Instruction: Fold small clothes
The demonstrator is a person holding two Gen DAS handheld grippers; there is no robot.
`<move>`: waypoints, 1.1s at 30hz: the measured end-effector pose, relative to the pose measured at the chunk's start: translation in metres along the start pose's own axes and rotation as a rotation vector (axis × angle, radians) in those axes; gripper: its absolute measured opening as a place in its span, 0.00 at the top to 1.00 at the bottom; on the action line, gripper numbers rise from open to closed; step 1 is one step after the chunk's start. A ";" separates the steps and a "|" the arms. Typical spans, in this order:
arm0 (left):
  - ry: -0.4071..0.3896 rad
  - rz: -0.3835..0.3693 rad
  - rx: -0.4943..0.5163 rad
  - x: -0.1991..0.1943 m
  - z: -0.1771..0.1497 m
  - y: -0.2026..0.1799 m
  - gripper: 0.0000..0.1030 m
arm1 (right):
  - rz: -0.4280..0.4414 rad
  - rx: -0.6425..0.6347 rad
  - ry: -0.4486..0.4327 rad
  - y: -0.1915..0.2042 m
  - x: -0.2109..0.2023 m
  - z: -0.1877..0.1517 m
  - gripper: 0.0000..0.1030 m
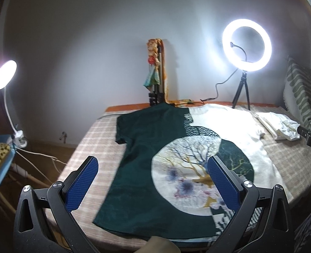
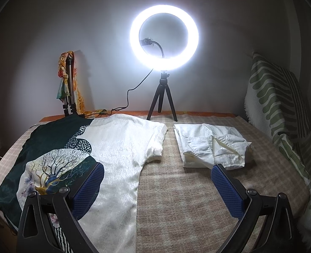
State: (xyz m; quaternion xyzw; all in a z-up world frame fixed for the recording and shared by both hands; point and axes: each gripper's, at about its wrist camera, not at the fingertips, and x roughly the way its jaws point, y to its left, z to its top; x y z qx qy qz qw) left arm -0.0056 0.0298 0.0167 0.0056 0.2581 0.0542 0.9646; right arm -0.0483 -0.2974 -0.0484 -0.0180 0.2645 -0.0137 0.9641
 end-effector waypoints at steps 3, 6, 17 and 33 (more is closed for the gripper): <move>0.003 -0.046 -0.035 0.004 -0.003 0.018 0.00 | 0.013 -0.028 -0.021 0.012 0.000 0.003 0.00; 0.031 -0.066 -0.103 0.011 -0.009 0.043 0.00 | 0.038 -0.069 -0.057 0.026 -0.003 0.006 0.00; 0.274 -0.118 -0.250 0.060 -0.049 0.089 0.30 | 0.288 -0.141 -0.015 0.097 0.013 0.055 0.03; 0.473 -0.148 -0.310 0.108 -0.084 0.118 0.55 | 0.566 -0.283 0.115 0.257 0.077 0.112 0.17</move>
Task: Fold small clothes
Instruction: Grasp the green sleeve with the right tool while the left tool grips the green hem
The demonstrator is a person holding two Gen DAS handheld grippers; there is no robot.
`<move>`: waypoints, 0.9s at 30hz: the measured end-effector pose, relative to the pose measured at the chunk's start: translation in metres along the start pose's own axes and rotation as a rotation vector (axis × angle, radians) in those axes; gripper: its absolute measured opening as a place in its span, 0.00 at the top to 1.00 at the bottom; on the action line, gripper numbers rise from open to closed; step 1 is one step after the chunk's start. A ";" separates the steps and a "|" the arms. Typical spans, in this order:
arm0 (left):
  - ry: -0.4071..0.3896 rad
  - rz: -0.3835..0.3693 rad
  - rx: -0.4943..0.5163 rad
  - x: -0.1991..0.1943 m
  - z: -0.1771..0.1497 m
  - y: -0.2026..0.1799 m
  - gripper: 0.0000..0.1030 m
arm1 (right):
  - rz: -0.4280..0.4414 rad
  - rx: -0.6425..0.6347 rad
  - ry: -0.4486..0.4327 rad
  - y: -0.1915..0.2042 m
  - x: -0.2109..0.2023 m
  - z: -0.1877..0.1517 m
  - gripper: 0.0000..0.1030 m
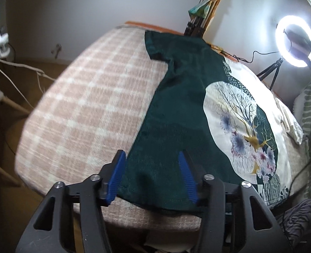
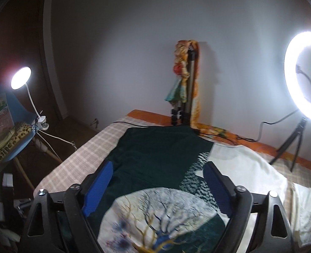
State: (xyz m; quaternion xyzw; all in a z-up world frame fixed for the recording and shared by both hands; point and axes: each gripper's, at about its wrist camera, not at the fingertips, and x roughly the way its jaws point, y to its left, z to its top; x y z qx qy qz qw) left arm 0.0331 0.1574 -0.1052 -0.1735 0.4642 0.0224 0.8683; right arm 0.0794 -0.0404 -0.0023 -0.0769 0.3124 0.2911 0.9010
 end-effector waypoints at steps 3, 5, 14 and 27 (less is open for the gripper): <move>0.025 -0.013 0.000 0.009 0.000 0.001 0.64 | 0.036 -0.003 0.036 0.016 0.033 0.017 0.18; 0.038 -0.016 0.000 0.013 0.000 0.001 0.69 | 0.065 -0.009 0.060 0.029 0.055 0.027 0.18; 0.028 0.012 -0.003 0.012 0.001 0.006 0.69 | 0.141 -0.005 0.212 0.094 0.168 0.069 0.18; 0.053 0.006 -0.023 0.014 0.006 0.016 0.69 | 0.148 0.091 0.411 0.119 0.317 0.070 0.32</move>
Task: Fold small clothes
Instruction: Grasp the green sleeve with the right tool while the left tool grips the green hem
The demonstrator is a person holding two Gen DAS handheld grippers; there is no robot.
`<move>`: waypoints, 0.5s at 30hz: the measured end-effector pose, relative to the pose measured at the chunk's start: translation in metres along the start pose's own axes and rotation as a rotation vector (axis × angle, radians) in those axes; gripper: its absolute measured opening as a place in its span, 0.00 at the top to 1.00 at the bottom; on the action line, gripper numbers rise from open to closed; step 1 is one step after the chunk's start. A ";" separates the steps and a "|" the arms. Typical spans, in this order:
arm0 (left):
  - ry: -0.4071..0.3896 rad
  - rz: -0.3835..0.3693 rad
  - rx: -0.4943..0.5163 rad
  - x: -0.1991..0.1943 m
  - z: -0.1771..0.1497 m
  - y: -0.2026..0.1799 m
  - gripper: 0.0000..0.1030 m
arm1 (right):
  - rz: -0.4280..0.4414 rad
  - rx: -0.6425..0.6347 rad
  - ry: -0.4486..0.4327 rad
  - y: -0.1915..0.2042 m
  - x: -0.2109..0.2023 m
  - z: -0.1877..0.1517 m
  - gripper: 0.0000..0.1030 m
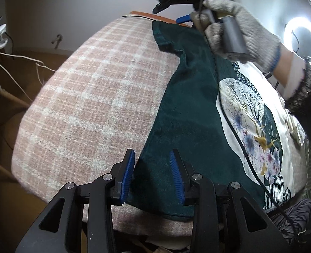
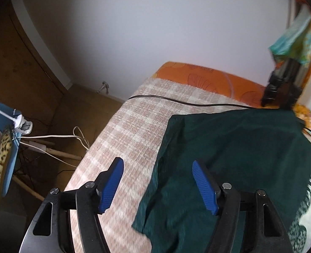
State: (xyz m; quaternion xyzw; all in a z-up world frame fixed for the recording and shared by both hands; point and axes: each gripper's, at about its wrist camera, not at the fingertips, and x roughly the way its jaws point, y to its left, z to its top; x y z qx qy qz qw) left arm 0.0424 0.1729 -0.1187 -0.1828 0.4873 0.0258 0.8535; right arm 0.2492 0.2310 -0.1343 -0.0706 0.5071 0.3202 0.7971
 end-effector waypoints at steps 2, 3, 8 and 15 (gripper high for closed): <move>0.019 -0.017 -0.014 0.005 0.000 0.001 0.69 | -0.016 -0.002 0.013 0.000 0.013 0.006 0.32; 0.034 -0.028 -0.022 0.008 0.000 0.001 0.69 | -0.022 0.000 0.018 0.000 0.019 0.009 0.32; 0.043 -0.024 0.007 0.012 -0.002 -0.006 0.66 | -0.070 -0.030 0.053 0.003 0.044 0.021 0.32; 0.016 -0.044 0.009 0.011 -0.004 -0.002 0.66 | -0.171 -0.090 0.121 0.005 0.074 0.023 0.31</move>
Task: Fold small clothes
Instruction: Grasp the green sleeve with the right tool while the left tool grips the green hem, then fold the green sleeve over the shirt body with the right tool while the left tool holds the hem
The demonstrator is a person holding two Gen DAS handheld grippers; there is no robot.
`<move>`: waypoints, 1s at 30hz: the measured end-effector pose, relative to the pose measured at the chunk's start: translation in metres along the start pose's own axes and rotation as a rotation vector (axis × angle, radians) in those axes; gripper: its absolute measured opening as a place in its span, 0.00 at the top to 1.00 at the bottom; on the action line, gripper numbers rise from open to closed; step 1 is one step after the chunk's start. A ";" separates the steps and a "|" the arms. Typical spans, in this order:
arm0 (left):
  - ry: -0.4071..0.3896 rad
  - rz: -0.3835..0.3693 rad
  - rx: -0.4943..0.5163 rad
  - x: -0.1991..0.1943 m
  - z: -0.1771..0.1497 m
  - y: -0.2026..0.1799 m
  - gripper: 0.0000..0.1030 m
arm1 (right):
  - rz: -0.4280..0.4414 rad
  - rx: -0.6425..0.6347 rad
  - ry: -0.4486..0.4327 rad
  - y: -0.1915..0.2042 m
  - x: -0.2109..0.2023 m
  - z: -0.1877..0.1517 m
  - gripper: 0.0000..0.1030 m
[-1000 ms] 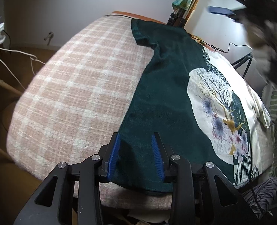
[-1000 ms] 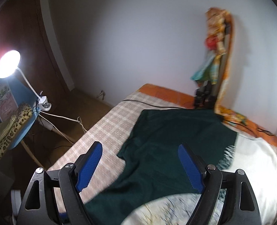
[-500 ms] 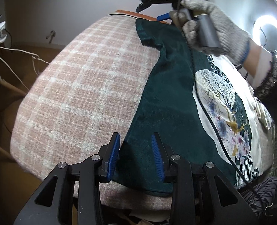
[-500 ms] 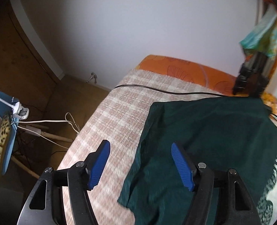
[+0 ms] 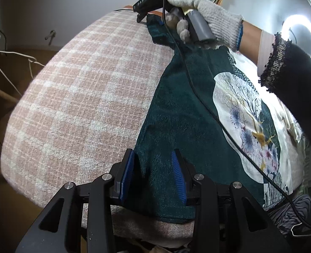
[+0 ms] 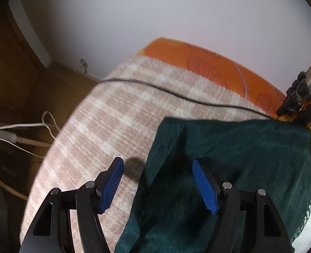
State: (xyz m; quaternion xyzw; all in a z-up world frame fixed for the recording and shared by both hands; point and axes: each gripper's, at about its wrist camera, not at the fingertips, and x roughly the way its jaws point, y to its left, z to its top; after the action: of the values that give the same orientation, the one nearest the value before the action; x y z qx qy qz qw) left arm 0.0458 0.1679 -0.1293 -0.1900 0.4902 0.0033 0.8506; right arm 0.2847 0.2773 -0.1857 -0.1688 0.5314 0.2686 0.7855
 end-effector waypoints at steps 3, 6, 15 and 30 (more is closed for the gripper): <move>-0.009 0.013 0.035 0.000 -0.001 -0.004 0.67 | -0.036 -0.045 0.007 0.006 0.002 -0.001 0.31; -0.016 0.032 0.074 0.001 -0.002 -0.008 0.89 | -0.014 -0.056 0.013 0.006 0.000 -0.002 0.38; -0.050 -0.144 -0.016 -0.008 0.000 0.000 0.99 | -0.015 -0.050 0.015 -0.008 -0.013 -0.005 0.99; -0.094 -0.263 0.117 -0.027 0.001 -0.056 0.99 | 0.014 0.097 -0.190 -0.104 -0.101 -0.023 1.00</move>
State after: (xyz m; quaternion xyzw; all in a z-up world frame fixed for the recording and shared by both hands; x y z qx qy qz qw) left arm 0.0436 0.1209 -0.0881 -0.2026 0.4200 -0.1279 0.8753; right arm 0.3009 0.1573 -0.1034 -0.1007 0.4683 0.2627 0.8376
